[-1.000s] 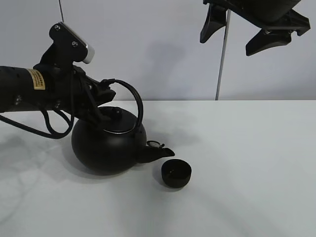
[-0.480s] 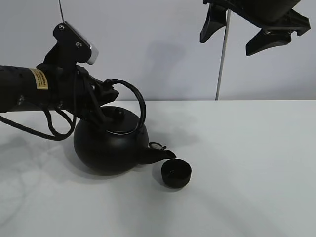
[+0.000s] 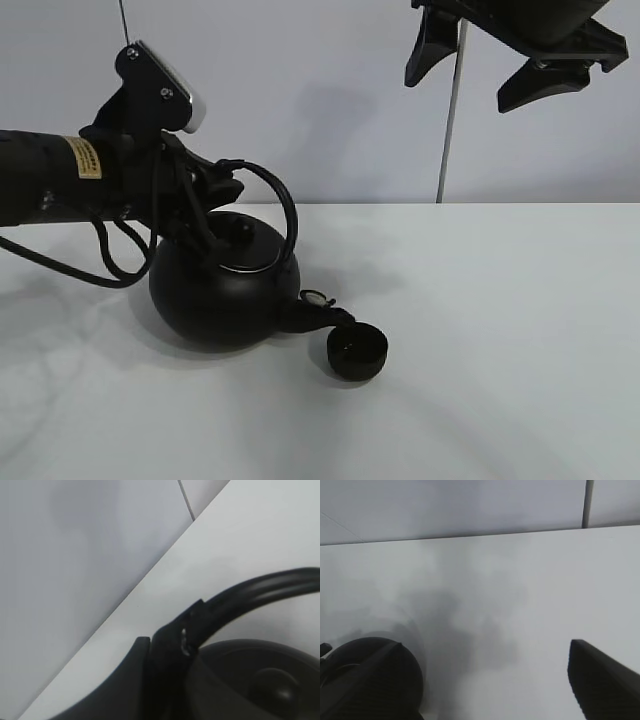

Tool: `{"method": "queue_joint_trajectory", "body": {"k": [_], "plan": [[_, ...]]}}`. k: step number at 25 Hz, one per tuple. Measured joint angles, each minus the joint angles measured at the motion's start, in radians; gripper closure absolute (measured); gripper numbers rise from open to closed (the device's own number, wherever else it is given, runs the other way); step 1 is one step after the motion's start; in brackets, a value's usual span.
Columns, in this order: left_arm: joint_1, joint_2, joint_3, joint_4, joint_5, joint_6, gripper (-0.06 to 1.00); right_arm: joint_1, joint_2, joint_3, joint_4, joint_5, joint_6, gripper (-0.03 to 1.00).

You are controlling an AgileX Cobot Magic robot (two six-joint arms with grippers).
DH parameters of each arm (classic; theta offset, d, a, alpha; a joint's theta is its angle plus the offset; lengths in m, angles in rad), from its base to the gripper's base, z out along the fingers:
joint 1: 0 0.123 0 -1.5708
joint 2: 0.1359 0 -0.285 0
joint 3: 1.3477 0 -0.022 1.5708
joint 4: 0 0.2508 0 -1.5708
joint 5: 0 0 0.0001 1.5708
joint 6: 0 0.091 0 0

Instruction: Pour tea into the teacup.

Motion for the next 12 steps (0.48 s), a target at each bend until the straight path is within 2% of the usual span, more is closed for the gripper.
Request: {"method": "queue_joint_trajectory", "body": {"k": [12], "plan": [[-0.02, 0.0, -0.034, 0.0, 0.034, 0.019, 0.85, 0.0, 0.0, 0.0, 0.0, -0.001, 0.0, 0.35]]}}
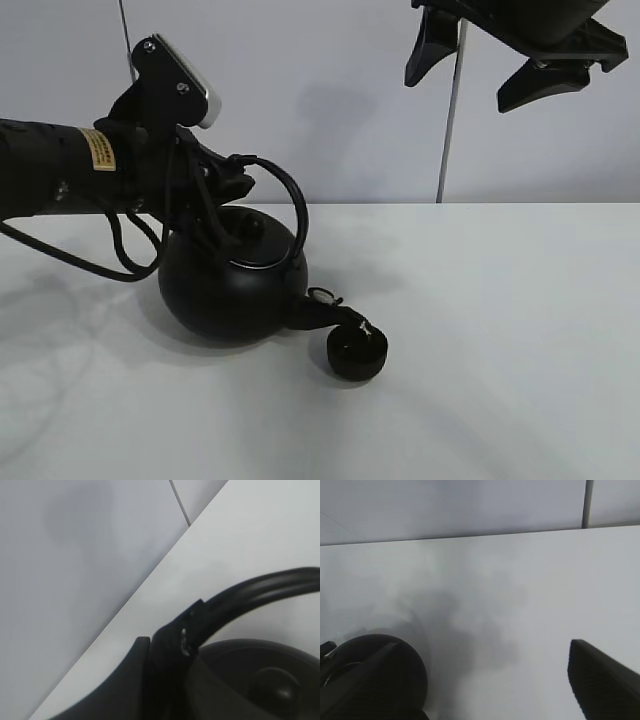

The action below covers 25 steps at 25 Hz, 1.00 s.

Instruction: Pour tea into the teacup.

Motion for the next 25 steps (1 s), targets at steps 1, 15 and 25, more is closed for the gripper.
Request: {"method": "queue_joint_trajectory", "body": {"k": [1, 15, 25], "plan": [[0.0, 0.0, 0.0, 0.001, 0.001, 0.003, 0.85, 0.0, 0.0, 0.0, 0.0, 0.0, 0.0, 0.35], [0.0, 0.0, 0.0, 0.0, 0.004, 0.024, 0.85, 0.0, 0.0, 0.0, 0.0, -0.002, 0.0, 0.35], [0.0, -0.003, 0.004, -0.013, 0.005, -0.145, 0.85, 0.0, 0.0, 0.0, 0.0, -0.002, 0.0, 0.35]]}}
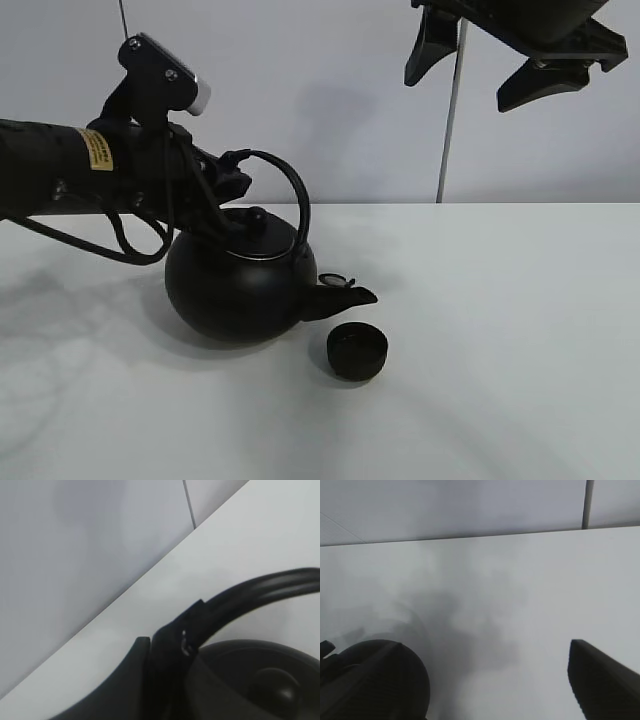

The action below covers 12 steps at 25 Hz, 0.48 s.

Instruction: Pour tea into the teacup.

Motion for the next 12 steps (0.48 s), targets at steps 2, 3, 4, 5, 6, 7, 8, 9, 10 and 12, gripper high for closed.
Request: {"method": "queue_joint_trajectory", "body": {"k": [2, 3, 4, 5, 6, 7, 8, 9, 10, 12], "plan": [[0.0, -0.01, 0.016, -0.03, -0.011, -0.01, 0.85, 0.0, 0.0, 0.0, 0.0, 0.0, 0.0, 0.35], [0.0, -0.018, 0.03, -0.047, -0.02, -0.01, 0.85, 0.0, 0.0, 0.0, 0.0, 0.0, 0.0, 0.35], [0.0, -0.026, 0.048, -0.071, -0.039, -0.01, 0.85, 0.0, 0.0, 0.0, 0.0, 0.0, 0.0, 0.35], [0.0, -0.034, 0.068, -0.099, -0.063, -0.009, 0.85, 0.0, 0.0, 0.0, 0.0, -0.001, 0.0, 0.35], [0.0, -0.04, 0.086, -0.13, -0.094, -0.004, 0.85, 0.0, 0.0, 0.0, 0.0, -0.003, 0.0, 0.35], [0.0, -0.044, 0.11, -0.154, -0.123, -0.003, 0.85, 0.0, 0.0, 0.0, 0.0, -0.004, 0.0, 0.35], [0.0, -0.044, 0.134, -0.184, -0.164, 0.0, 0.85, 0.0, 0.0, 0.0, 0.0, -0.007, 0.0, 0.35], [0.0, -0.044, 0.155, -0.211, -0.201, 0.002, 0.85, 0.0, 0.0, 0.0, 0.0, -0.007, 0.0, 0.35], [0.0, -0.044, 0.179, -0.23, -0.229, 0.005, 0.85, 0.0, 0.0, 0.0, 0.0, -0.009, 0.0, 0.35], [0.0, -0.044, 0.221, -0.269, -0.27, 0.008, 0.85, 0.0, 0.0, 0.0, 0.0, -0.011, 0.0, 0.35]]}}
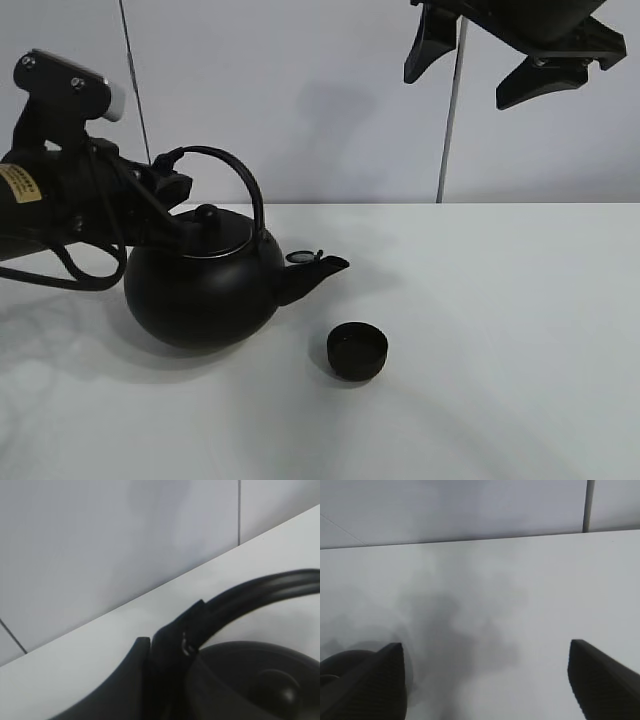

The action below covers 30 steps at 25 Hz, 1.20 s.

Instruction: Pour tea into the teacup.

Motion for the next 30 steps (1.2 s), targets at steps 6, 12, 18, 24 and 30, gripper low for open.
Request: {"method": "queue_joint_trajectory", "body": {"k": [6, 12, 18, 24, 30], "plan": [[0.0, 0.0, 0.061, -0.085, -0.056, 0.005, 0.85, 0.0, 0.0, 0.0, 0.0, -0.002, 0.0, 0.35], [0.0, 0.0, 0.071, -0.106, -0.062, 0.005, 0.85, 0.0, 0.0, 0.0, 0.0, -0.003, 0.0, 0.35], [0.0, 0.022, 0.073, -0.107, -0.087, 0.005, 0.85, 0.0, 0.0, 0.0, 0.0, -0.003, 0.0, 0.35], [0.0, 0.025, 0.075, -0.11, -0.088, 0.005, 0.85, 0.0, 0.0, 0.0, 0.0, -0.003, 0.0, 0.35], [0.0, 0.025, 0.076, -0.11, -0.085, 0.005, 0.85, 0.0, 0.0, 0.0, 0.0, -0.003, 0.0, 0.35]]}}
